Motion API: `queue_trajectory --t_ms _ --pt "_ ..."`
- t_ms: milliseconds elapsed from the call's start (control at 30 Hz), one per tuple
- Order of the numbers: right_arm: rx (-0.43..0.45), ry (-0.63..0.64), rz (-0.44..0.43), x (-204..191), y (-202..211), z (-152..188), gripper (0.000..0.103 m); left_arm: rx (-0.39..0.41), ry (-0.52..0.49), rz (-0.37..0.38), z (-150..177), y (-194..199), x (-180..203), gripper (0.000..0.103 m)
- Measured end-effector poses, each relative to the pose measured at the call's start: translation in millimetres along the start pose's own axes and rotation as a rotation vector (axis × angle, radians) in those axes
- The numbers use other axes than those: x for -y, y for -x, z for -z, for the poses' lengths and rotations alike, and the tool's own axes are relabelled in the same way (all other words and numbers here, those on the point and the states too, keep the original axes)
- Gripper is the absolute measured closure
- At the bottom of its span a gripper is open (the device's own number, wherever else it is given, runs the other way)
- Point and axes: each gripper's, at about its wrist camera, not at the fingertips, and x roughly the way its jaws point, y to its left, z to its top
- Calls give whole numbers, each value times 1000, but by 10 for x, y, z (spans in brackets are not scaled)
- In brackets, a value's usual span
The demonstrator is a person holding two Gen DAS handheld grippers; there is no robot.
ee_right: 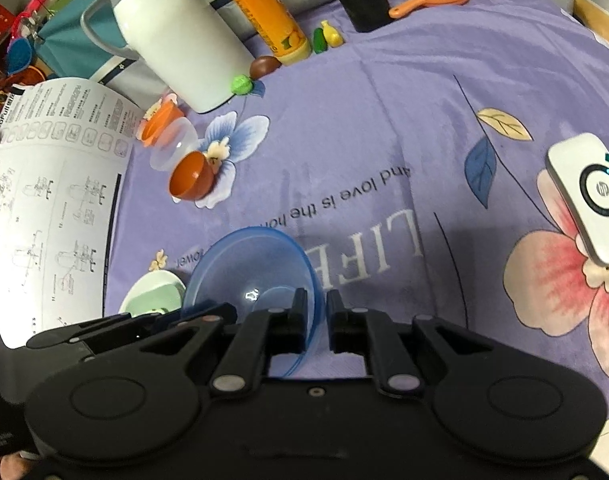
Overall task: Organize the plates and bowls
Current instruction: 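Carry the blue bowl with both grippers and lower it beside the plate stack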
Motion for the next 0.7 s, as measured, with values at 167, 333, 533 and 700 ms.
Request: queue_trajectory --t_ms 167,333,533,700 --pt "-6 -6 7 51 -9 37 91 -10 -4 2 8 -52 34 93" --pt "-15 -11 12 66 -40 56 91 -17 -7 -2 25 -101 38 93" --pt "-25 -13 18 69 -78 63 91 -27 -12 -7 41 -169 41 93" --pt "-30 -15 27 89 -103 64 90 -31 -14 -3 48 -214 56 93"
